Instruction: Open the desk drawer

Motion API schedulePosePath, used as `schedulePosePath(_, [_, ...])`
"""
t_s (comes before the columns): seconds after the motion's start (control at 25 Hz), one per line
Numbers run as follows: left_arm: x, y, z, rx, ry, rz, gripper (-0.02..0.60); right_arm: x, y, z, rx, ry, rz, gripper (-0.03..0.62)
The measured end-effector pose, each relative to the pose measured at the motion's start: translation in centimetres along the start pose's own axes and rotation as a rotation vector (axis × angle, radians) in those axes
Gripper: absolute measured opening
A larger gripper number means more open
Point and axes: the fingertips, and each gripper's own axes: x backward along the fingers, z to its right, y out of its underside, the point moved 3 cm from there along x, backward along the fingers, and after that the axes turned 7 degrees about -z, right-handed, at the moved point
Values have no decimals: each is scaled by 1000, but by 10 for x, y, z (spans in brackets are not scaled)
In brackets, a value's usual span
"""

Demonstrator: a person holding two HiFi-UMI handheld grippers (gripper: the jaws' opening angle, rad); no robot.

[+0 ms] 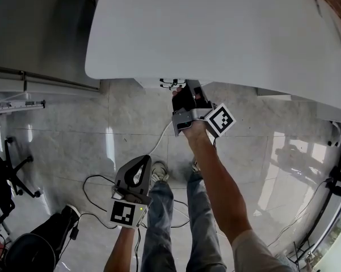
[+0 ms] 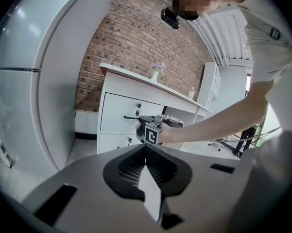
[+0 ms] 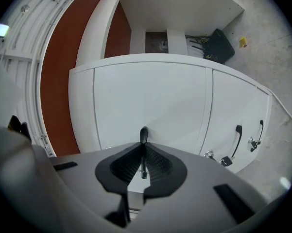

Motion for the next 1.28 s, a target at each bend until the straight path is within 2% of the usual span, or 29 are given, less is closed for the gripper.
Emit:
schedulePosePath(0.44, [0,-4,9,-2,6,4,12,11,4,-2,-29,9,21,34])
schedulePosePath(0.84, [0,-4,22,14,20,17,12,57,30,-5,-58,20,16,34])
schedulePosePath(1.08, [2,-7,25,-13,18,27,12,87,46,-10,-68,28,24,34])
schedulePosePath(1.28, [5,-7,28,18,18,24,12,111,61,-13,-81,36,15,34])
